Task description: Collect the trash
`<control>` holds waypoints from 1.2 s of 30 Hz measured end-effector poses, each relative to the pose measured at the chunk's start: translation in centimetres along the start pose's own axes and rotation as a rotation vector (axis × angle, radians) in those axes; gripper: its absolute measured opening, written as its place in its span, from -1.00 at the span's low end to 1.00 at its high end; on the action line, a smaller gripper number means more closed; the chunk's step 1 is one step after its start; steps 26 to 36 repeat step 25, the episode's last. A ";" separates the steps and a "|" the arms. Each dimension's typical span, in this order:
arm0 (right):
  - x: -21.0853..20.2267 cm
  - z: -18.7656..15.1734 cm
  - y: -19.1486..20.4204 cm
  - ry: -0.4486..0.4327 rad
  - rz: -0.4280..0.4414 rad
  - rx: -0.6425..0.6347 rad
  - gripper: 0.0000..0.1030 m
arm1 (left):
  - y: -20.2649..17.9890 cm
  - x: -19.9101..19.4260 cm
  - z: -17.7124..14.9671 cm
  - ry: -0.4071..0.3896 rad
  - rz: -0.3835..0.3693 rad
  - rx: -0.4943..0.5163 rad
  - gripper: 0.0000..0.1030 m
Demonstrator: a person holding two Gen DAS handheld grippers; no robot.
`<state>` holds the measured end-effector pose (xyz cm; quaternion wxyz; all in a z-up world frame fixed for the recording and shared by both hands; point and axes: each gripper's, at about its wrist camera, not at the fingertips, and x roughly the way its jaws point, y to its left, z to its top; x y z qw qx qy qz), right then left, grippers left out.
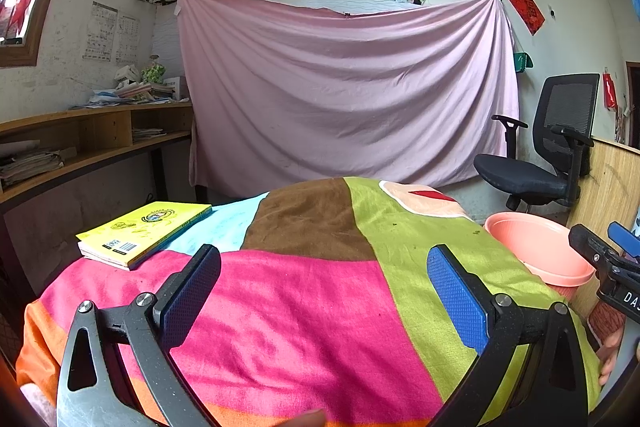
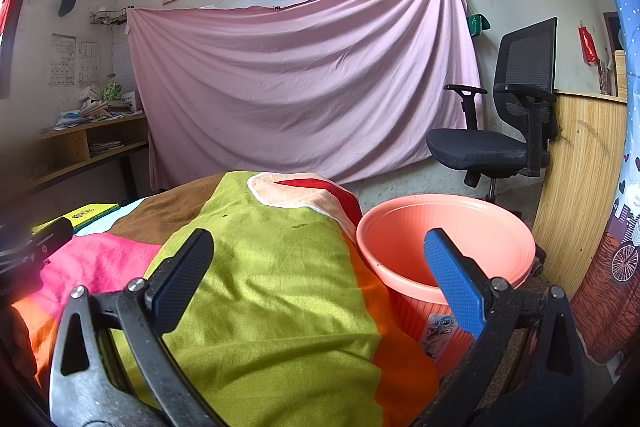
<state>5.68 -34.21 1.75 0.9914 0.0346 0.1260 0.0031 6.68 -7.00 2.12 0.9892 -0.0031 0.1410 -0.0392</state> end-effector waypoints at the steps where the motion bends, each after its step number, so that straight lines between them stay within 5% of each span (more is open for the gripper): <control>1: 0.0 0.0 0.0 0.001 0.000 0.000 1.00 | 0.1 0.0 -0.1 0.000 0.003 -0.001 0.96; 36: 0.2 -0.4 0.1 0.008 0.004 0.001 1.00 | -0.3 0.0 -0.2 0.000 0.030 0.015 0.96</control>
